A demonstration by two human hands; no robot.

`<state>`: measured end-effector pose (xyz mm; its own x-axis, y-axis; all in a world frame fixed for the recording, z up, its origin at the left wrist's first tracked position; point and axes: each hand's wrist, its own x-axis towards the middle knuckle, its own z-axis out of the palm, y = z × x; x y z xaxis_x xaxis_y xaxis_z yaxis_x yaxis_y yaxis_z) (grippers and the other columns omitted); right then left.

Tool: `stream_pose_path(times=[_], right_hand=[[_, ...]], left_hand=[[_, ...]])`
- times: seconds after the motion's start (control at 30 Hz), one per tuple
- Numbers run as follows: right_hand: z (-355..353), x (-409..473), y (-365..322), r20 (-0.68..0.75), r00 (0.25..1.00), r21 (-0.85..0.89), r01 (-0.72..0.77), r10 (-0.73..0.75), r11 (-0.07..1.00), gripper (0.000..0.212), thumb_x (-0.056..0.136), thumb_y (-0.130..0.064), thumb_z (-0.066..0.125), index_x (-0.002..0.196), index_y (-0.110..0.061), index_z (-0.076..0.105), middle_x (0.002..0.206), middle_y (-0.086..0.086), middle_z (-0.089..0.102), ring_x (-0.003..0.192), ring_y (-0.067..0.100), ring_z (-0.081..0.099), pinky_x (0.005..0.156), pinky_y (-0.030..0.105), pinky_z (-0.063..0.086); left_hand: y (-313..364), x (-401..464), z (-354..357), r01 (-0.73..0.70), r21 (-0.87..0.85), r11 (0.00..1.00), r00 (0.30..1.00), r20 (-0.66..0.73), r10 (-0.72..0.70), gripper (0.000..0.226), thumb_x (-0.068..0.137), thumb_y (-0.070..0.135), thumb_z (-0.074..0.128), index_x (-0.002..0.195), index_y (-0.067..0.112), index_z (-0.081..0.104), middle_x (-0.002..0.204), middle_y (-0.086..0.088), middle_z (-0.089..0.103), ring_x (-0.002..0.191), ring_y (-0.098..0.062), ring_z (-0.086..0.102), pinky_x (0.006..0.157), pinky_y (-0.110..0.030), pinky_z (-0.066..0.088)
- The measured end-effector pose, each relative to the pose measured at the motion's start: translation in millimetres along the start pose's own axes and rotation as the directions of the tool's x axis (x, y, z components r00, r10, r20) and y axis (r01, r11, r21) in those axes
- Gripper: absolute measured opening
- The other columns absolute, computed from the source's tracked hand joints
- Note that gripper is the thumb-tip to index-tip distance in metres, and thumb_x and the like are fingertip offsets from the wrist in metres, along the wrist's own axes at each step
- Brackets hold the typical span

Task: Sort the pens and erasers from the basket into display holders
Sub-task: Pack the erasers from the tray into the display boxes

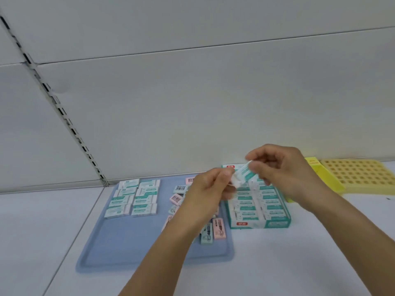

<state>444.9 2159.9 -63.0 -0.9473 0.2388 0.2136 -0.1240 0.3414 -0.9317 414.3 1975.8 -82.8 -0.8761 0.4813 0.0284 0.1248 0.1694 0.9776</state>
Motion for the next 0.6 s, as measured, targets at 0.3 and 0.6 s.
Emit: stream_pose_path(times=[0.3,0.6], right_hand=[[-15,22,58,-0.302,0.936,-0.249,-0.26,0.18,0.933,0.012,0.084,-0.004,0.063,0.077,-0.012,0.067,0.064,0.004,0.068,0.057,0.022,0.065,0.062,0.041,0.059],[-4,23,68,-0.216,0.976,-0.656,-0.147,0.003,0.741,0.01,0.09,-0.022,0.063,0.084,-0.015,0.067,0.094,0.001,0.057,0.08,0.017,0.057,0.07,0.03,0.045]], left_hand=[[-29,26,20,-0.278,0.895,0.348,0.958,0.287,0.026,0.06,0.101,0.053,0.024,0.154,0.023,0.02,0.162,0.009,0.011,0.149,-0.008,0.005,0.119,-0.042,-0.009],[-35,29,18,-0.268,0.888,0.374,0.961,0.276,0.034,0.061,0.101,0.054,0.027,0.153,0.024,0.022,0.162,0.009,0.013,0.148,-0.007,0.01,0.121,-0.043,-0.005]])
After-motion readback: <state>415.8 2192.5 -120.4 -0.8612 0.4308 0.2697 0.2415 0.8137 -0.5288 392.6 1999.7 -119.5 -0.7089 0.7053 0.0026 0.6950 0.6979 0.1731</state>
